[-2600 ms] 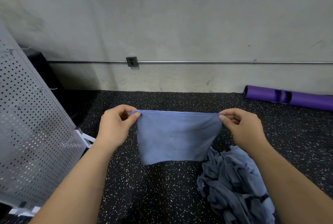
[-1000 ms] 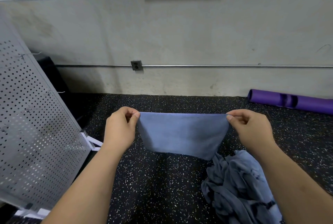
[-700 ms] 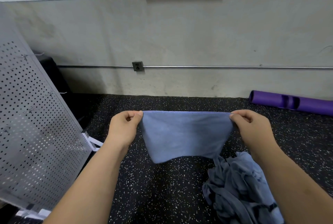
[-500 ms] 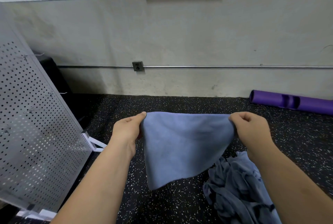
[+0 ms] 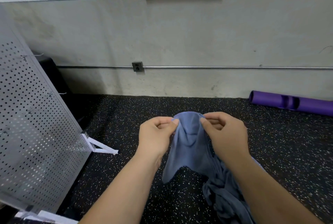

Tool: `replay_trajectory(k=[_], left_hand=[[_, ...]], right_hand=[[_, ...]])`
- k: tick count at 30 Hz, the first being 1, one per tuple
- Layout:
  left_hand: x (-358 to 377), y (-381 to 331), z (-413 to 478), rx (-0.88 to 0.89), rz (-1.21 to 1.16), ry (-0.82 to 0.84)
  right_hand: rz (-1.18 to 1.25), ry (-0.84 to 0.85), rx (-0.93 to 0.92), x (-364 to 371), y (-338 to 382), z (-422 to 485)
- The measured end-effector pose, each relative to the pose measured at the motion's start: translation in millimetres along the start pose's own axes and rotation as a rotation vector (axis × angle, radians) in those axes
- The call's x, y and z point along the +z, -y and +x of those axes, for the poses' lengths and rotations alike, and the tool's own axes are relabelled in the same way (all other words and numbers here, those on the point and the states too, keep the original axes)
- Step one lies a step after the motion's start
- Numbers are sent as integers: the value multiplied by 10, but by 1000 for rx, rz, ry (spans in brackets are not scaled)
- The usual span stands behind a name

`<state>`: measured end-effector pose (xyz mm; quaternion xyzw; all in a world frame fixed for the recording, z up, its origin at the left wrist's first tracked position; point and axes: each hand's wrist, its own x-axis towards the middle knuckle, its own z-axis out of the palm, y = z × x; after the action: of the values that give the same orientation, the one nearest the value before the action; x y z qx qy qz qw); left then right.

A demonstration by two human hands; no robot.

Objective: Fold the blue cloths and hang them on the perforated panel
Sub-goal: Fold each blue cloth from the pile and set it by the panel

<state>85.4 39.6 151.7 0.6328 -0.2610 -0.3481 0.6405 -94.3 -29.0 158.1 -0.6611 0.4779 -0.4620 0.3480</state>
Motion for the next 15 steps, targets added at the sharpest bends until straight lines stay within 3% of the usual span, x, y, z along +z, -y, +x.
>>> replay_trajectory(k=[7, 15], left_hand=[[180, 1, -208, 117, 68, 67], [227, 26, -233, 131, 51, 64]], right_hand=[[38, 59, -50, 178, 49, -152], [31, 81, -44, 156, 64, -188]])
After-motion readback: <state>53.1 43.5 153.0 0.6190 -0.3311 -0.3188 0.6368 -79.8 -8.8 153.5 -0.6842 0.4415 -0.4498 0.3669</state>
